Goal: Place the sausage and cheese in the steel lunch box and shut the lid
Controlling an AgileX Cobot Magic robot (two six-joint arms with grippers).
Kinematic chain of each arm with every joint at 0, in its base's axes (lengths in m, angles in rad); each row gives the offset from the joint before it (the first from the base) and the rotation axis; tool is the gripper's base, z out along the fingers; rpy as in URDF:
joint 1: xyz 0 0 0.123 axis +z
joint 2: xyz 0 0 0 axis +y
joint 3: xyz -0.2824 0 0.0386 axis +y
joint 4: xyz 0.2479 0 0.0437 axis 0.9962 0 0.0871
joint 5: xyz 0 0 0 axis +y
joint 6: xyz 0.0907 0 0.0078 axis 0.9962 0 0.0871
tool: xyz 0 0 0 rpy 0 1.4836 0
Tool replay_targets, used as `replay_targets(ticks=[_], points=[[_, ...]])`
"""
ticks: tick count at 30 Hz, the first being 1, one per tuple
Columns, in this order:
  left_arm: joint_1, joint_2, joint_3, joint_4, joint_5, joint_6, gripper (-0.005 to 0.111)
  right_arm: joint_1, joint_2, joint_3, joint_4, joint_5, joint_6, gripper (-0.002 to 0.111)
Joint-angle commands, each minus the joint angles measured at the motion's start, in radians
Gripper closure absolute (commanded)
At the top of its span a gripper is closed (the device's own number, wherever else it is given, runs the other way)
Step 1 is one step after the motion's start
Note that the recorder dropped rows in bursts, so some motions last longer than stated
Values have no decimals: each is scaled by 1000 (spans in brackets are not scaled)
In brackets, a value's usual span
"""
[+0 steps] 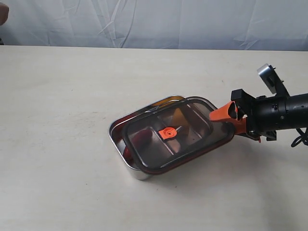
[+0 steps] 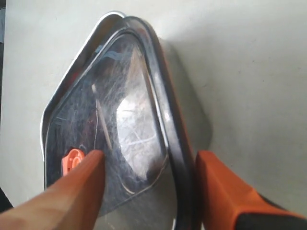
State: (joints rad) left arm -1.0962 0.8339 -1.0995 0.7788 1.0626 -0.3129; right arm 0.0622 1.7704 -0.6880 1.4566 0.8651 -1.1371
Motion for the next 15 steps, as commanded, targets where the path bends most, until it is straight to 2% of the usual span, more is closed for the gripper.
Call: replay_targets(ticks=[1, 6, 15], points=[[-2, -8, -1, -2, -12, -9, 40, -2, 1, 2, 14, 0, -12, 54], [-2, -8, -1, -2, -12, -9, 40, 9, 1, 2, 29, -11, -12, 54], [-2, -8, -1, -5, 0, -9, 40, 110, 1, -53, 33, -93, -12, 54]])
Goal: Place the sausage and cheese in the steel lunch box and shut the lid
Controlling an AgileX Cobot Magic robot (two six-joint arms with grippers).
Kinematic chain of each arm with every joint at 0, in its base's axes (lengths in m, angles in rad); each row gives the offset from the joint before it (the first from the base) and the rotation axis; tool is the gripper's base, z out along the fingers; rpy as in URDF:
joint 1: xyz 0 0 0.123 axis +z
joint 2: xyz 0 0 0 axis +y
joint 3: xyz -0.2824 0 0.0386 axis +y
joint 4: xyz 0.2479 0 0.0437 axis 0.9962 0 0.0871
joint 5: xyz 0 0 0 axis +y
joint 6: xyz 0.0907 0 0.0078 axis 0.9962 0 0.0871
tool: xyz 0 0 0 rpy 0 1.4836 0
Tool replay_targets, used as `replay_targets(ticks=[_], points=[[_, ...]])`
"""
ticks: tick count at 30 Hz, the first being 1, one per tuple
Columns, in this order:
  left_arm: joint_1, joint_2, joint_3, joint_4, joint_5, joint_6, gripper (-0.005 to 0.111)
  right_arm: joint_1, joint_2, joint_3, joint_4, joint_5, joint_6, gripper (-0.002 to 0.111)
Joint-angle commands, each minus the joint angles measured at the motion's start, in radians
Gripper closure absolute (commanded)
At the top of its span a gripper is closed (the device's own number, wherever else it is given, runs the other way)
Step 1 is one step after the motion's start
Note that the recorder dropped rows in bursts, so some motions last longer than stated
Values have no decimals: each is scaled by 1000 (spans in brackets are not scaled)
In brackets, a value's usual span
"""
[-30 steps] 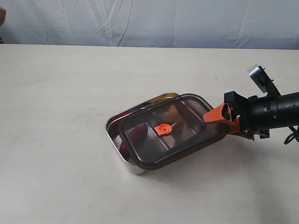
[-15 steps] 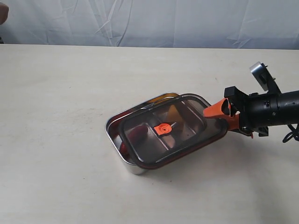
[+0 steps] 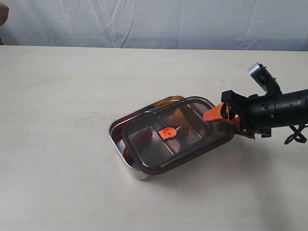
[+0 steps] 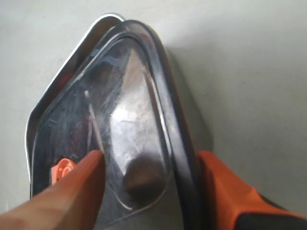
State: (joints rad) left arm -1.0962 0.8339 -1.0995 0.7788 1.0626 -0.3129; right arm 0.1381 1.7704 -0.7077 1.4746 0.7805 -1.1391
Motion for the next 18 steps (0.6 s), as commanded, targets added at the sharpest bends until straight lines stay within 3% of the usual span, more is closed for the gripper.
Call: replay_targets(ticks=[1, 18], points=[[-2, -8, -1, -5, 3, -9, 40, 43, 1, -43, 15, -8, -10, 54], [-2, -8, -1, -5, 31, -9, 40, 61, 1, -68, -82, -69, 44, 54]])
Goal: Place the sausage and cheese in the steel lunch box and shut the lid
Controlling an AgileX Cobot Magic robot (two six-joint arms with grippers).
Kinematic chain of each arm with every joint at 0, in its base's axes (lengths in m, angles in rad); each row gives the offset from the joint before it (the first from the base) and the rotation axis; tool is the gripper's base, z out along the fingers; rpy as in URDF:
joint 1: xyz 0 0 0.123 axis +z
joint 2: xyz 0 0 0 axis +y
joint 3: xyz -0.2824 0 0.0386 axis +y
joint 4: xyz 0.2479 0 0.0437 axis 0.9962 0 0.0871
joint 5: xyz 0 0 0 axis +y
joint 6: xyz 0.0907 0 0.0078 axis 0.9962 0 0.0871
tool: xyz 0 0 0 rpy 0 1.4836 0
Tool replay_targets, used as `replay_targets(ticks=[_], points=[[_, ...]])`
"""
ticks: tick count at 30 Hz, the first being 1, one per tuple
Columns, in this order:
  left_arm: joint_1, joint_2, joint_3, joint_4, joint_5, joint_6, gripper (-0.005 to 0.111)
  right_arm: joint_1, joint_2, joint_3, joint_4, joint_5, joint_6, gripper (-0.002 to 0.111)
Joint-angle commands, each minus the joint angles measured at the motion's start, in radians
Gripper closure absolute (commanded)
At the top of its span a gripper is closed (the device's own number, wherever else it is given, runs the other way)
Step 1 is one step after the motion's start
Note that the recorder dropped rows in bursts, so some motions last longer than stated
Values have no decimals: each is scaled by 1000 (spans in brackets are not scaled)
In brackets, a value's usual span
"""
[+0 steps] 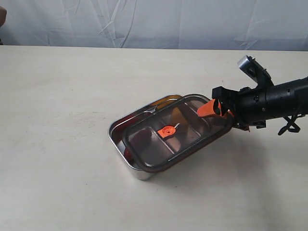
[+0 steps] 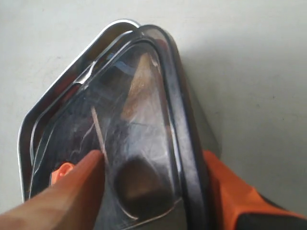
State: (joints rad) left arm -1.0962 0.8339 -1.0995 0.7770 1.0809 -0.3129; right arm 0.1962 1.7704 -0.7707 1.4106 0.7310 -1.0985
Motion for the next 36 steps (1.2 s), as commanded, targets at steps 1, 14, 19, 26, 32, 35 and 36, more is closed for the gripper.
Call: replay_targets(ticks=[1, 14, 19, 26, 32, 35, 36], points=[[-2, -8, -1, -3, 21, -9, 40, 3, 1, -5, -18, -35, 3, 54], [-2, -8, -1, -3, 26, -9, 40, 3, -1, -5, -21, -78, 21, 54], [-2, -8, -1, -3, 31, -9, 40, 3, -1, -5, -19, -89, 26, 54], [-2, -8, -1, -3, 25, -9, 40, 3, -1, -5, 8, -57, 28, 54], [-2, -8, -1, -71, 19, -9, 40, 3, -1, -5, 15, -50, 28, 54], [-2, 5, 29, -197, 6, -9, 48, 3, -1, -5, 36, -47, 28, 54], [-2, 18, 57, -257, -26, -7, 56, 3, -1, -5, 46, -47, 28, 54]])
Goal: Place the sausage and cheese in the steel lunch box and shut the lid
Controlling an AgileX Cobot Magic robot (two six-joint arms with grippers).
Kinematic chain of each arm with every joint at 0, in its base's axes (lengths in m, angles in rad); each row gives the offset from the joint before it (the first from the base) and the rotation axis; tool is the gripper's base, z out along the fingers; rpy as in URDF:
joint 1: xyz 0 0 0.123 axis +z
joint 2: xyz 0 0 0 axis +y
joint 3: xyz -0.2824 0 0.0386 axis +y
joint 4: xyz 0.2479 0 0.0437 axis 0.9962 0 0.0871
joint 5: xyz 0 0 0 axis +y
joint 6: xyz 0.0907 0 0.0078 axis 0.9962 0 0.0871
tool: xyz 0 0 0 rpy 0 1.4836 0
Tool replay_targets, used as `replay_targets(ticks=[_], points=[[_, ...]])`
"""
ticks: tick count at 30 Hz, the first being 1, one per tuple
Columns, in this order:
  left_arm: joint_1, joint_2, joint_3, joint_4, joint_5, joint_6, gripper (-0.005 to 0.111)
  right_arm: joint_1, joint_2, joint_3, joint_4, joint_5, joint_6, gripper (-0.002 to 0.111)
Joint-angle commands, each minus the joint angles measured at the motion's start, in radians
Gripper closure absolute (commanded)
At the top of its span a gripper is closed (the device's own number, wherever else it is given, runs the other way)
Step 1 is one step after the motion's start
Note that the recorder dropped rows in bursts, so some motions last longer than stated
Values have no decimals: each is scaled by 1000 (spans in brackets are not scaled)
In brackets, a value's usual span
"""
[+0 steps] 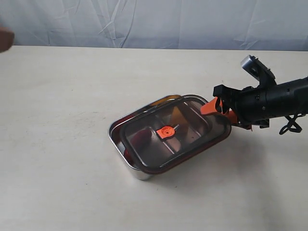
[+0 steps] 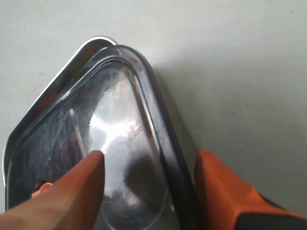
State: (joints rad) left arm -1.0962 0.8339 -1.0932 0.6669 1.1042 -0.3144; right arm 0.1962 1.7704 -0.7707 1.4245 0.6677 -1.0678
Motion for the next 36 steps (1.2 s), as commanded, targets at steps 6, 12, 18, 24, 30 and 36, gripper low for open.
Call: replay_targets(ticks=[6, 12, 18, 24, 30, 36], points=[[-2, 86, 152, -259, -224, 1, 61, 3, -1, -5, 45, 21, -3, 54], [-2, 101, 152, -251, -255, 1, 61, 3, 1, -5, 58, 21, -3, 54], [-2, 101, 152, -267, -237, 1, 61, 1, -1, -5, 15, 0, -3, 54], [-2, 101, 167, -300, -230, 1, 61, 1, -35, -13, 8, -59, -3, 54], [-2, 102, 175, -311, -279, 1, 61, 1, -58, -52, 14, -47, 13, 54], [-2, 102, 175, -307, -281, 1, 61, 1, -75, -66, -27, -107, 90, 56]])
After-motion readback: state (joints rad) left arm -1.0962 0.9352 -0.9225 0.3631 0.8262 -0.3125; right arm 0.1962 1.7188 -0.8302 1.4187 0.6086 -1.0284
